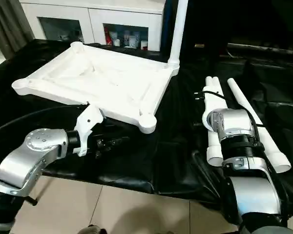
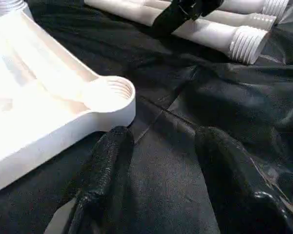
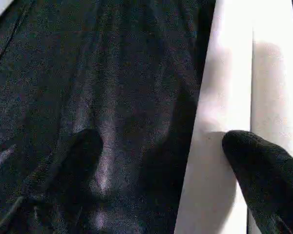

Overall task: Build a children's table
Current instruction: Pick table leg

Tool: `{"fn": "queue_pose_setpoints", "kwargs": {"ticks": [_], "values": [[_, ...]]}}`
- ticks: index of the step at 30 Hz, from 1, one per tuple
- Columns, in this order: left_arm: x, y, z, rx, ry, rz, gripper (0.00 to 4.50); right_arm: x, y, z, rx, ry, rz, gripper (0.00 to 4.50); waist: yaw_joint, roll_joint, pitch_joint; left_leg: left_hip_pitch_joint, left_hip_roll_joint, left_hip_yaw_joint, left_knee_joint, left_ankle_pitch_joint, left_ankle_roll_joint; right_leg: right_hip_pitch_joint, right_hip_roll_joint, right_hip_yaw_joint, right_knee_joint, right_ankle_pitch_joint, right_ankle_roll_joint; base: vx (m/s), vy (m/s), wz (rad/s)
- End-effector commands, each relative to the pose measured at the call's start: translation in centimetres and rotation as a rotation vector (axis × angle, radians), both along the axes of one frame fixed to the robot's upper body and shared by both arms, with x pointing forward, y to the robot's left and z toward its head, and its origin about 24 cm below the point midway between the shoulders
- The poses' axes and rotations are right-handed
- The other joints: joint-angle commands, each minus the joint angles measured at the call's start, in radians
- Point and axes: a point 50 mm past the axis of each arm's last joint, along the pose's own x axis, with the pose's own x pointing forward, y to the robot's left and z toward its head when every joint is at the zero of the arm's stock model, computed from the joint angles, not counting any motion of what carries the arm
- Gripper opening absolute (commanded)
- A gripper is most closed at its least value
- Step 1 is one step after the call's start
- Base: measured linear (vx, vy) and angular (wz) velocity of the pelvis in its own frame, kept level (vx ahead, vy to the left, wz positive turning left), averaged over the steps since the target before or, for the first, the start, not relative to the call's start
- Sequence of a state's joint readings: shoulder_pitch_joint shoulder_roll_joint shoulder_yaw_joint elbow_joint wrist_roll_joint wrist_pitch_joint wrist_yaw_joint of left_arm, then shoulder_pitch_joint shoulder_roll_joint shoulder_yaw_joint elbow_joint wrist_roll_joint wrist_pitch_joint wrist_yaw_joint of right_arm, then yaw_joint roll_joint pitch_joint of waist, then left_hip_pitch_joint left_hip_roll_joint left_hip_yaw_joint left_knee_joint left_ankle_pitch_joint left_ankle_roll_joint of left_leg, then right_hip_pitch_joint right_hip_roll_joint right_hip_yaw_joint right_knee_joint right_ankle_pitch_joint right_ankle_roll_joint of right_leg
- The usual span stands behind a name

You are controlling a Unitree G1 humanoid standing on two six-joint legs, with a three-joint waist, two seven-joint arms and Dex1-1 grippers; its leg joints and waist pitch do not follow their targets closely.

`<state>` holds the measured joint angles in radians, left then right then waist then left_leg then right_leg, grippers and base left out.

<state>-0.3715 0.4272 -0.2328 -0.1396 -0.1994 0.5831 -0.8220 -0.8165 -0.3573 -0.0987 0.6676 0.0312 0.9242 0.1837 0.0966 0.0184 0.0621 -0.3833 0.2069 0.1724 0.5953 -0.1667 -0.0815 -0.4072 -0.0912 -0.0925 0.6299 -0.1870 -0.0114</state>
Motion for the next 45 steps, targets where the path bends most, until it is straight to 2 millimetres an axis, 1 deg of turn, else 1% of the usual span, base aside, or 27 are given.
{"fn": "queue_pose_setpoints", "kwargs": {"ticks": [1,3,4,7,8,9,11,16,18,22,23,25,26,27,29,30,33,34,35,36,37,38,39,40,41,43,45], "values": [[-0.1,0.1,0.2,0.019,-0.005,0.003,2.46,-0.2,0.7,-0.6,0.048,0.040,0.019,4.40,0.003,-0.007,-0.078,0.013,0.010,0.003,-0.061,-0.142,-0.026,0.058,-0.044,0.050,-0.069,-0.144,-0.175,0.000,0.000,0.00],[-0.2,0.2,0.2,0.022,-0.004,0.005,2.46,0.0,1.3,-0.3,0.067,0.006,0.051,4.40,0.003,-0.005,-0.078,0.014,0.010,0.002,-0.061,-0.151,-0.027,0.058,-0.044,0.050,-0.070,-0.150,-0.175,0.000,0.000,0.00],[-0.1,0.2,0.2,0.024,-0.005,0.005,2.46,0.0,1.6,-0.1,0.071,-0.002,0.065,4.40,0.002,-0.006,-0.078,0.014,0.010,0.002,-0.061,-0.153,-0.026,0.057,-0.044,0.050,-0.070,-0.150,-0.174,0.000,0.000,0.00],[-0.1,0.2,0.2,0.030,-0.004,0.007,2.46,0.2,2.1,0.4,0.092,-0.030,0.089,4.40,0.002,-0.005,-0.078,0.014,0.011,0.002,-0.062,-0.152,-0.028,0.058,-0.044,0.050,-0.069,-0.146,-0.178,0.000,0.000,0.00],[-0.1,0.3,0.2,0.033,-0.004,0.007,2.46,0.3,2.3,0.7,0.096,-0.044,0.096,4.40,0.003,-0.002,-0.079,0.015,0.012,0.001,-0.062,-0.152,-0.029,0.058,-0.044,0.050,-0.068,-0.142,-0.179,0.000,0.000,0.00],[-0.1,0.3,0.2,0.034,-0.004,0.006,2.46,0.3,2.3,0.9,0.095,-0.049,0.098,4.40,0.002,-0.003,-0.079,0.015,0.011,0.001,-0.061,-0.148,-0.031,0.058,-0.042,0.050,-0.067,-0.131,-0.180,0.000,0.000,0.00],[-0.1,0.3,0.2,0.039,-0.005,0.006,2.46,0.6,2.0,1.5,0.078,-0.091,0.090,4.40,0.003,-0.002,-0.080,0.014,0.011,0.001,-0.061,-0.140,-0.031,0.059,-0.043,0.050,-0.066,-0.119,-0.182,0.000,0.000,0.00],[0.0,0.2,0.3,0.041,-0.006,0.002,2.46,0.9,1.2,1.8,0.055,-0.127,0.027,4.40,0.005,-0.002,-0.080,0.015,0.010,0.002,-0.060,-0.137,-0.035,0.058,-0.043,0.051,-0.065,-0.114,-0.186,0.000,0.000,0.00],[-0.1,0.2,0.3,0.042,-0.006,0.000,2.46,0.8,1.0,1.5,0.054,-0.112,0.006,4.40,0.006,-0.002,-0.081,0.015,0.008,0.003,-0.059,-0.140,-0.036,0.059,-0.043,0.050,-0.065,-0.118,-0.184,0.000,0.000,0.00],[-0.1,0.2,0.3,0.045,-0.003,-0.005,2.46,0.2,0.7,-0.2,0.047,-0.024,-0.022,4.40,0.005,-0.002,-0.081,0.015,0.008,0.002,-0.058,-0.141,-0.036,0.060,-0.042,0.049,-0.065,-0.112,-0.187,0.000,0.000,0.00],[-0.1,0.2,0.3,0.046,-0.002,-0.007,2.46,0.0,0.7,-0.7,0.049,0.003,-0.028,4.40,0.005,0.001,-0.082,0.014,0.008,0.001,-0.059,-0.142,-0.037,0.060,-0.042,0.049,-0.064,-0.110,-0.188,0.000,0.000,0.00],[-0.1,0.2,0.3,0.046,-0.002,-0.008,2.46,-0.1,0.7,-1.1,0.050,0.019,-0.033,4.40,0.006,0.000,-0.081,0.015,0.009,0.001,-0.059,-0.145,-0.038,0.060,-0.042,0.049,-0.064,-0.111,-0.187,0.000,0.000,0.00],[-0.1,0.1,0.3,0.047,0.000,-0.012,2.46,-0.5,0.4,-2.1,0.033,0.052,-0.048,4.40,0.006,0.001,-0.080,0.015,0.008,0.001,-0.059,-0.152,-0.040,0.060,-0.043,0.049,-0.066,-0.122,-0.185,0.000,0.000,0.00],[-0.1,0.1,0.3,0.047,0.002,-0.015,2.46,-0.8,0.2,-2.7,0.030,0.069,-0.060,4.40,0.005,0.000,-0.079,0.015,0.008,0.001,-0.060,-0.163,-0.043,0.059,-0.043,0.048,-0.067,-0.136,-0.183,0.000,0.000,0.00],[-0.1,0.1,0.3,0.049,0.003,-0.016,2.46,-0.8,0.2,-2.8,0.045,0.069,-0.068,4.40,0.005,0.000,-0.078,0.018,0.008,0.001,-0.061,-0.180,-0.048,0.058,-0.043,0.049,-0.070,-0.158,-0.178,0.000,0.000,0.00],[-0.1,0.1,0.3,0.049,0.003,-0.017,2.46,-0.8,0.2,-2.8,0.053,0.067,-0.069,4.40,0.006,0.003,-0.078,0.019,0.009,0.001,-0.061,-0.187,-0.049,0.058,-0.044,0.048,-0.070,-0.166,-0.176,0.000,0.000,0.00],[-0.1,0.2,0.2,0.054,0.004,-0.018,2.46,-0.6,0.5,-2.5,0.079,0.034,-0.059,4.40,0.004,0.001,-0.076,0.020,0.008,-0.001,-0.063,-0.213,-0.053,0.058,-0.044,0.048,-0.074,-0.200,-0.165,0.000,0.000,0.00],[-0.1,0.2,0.2,0.054,0.004,-0.018,2.46,-0.6,0.5,-2.5,0.079,0.034,-0.059,4.40,0.004,0.005,-0.075,0.020,0.008,-0.001,-0.063,-0.218,-0.054,0.058,-0.044,0.047,-0.075,-0.205,-0.164,0.000,0.000,0.00],[-0.1,0.2,0.2,0.054,0.004,-0.019,2.46,-0.3,0.8,-2.0,0.093,0.009,-0.045,4.40,0.003,0.003,-0.076,0.021,0.008,-0.002,-0.064,-0.219,-0.054,0.058,-0.044,0.047,-0.076,-0.207,-0.162,0.000,0.000,0.00],[-0.1,0.2,0.2,0.055,0.004,-0.019,2.46,-0.3,0.8,-2.0,0.094,0.006,-0.042,4.40,0.003,0.006,-0.076,0.022,0.009,-0.002,-0.064,-0.225,-0.055,0.057,-0.043,0.047,-0.076,-0.207,-0.163,0.000,0.000,0.00],[-0.1,0.2,0.2,0.055,0.005,-0.020,2.46,-0.2,0.9,-1.9,0.097,0.001,-0.035,4.40,0.002,0.005,-0.076,0.021,0.008,-0.002,-0.064,-0.228,-0.054,0.058,-0.044,0.047,-0.076,-0.207,-0.163,0.000,0.000,0.00],[-0.1,0.1,0.2,0.056,0.005,-0.021,2.46,-0.1,1.3,-1.6,0.117,-0.016,-0.015,4.40,0.002,0.009,-0.077,0.022,0.009,-0.002,-0.064,-0.230,-0.053,0.057,-0.044,0.047,-0.075,-0.204,-0.166,0.000,0.000,0.00],[0.0,0.1,0.2,0.056,0.004,-0.022,2.46,0.1,1.6,-1.4,0.135,-0.026,0.004,4.40,0.001,0.006,-0.076,0.021,0.009,-0.003,-0.064,-0.229,-0.052,0.059,-0.043,0.047,-0.075,-0.199,-0.168,0.000,0.000,0.00],[0.0,0.1,0.2,0.057,0.004,-0.022,2.46,0.1,1.7,-1.3,0.137,-0.030,0.008,4.40,0.000,0.007,-0.077,0.021,0.009,-0.003,-0.064,-0.226,-0.051,0.059,-0.043,0.047,-0.074,-0.194,-0.169,0.000,0.000,0.00],[0.0,0.1,0.3,0.058,0.002,-0.023,2.46,0.4,2.1,-0.6,0.152,-0.066,0.039,4.40,-0.001,0.007,-0.077,0.019,0.009,-0.003,-0.064,-0.222,-0.050,0.060,-0.042,0.047,-0.073,-0.182,-0.173,0.000,0.000,0.00],[0.1,0.1,0.3,0.060,0.000,-0.022,2.46,0.7,2.4,0.1,0.160,-0.117,0.062,4.40,-0.003,0.007,-0.079,0.021,0.009,-0.003,-0.063,-0.216,-0.046,0.060,-0.043,0.047,-0.072,-0.173,-0.181,0.000,0.000,0.00],[0.2,0.1,0.3,0.061,0.000,-0.021,2.46,0.8,2.4,0.5,0.165,-0.134,0.064,4.40,-0.002,0.005,-0.079,0.020,0.009,-0.003,-0.062,-0.200,-0.042,0.061,-0.042,0.047,-0.070,-0.156,-0.187,0.000,0.000,0.00]]}}
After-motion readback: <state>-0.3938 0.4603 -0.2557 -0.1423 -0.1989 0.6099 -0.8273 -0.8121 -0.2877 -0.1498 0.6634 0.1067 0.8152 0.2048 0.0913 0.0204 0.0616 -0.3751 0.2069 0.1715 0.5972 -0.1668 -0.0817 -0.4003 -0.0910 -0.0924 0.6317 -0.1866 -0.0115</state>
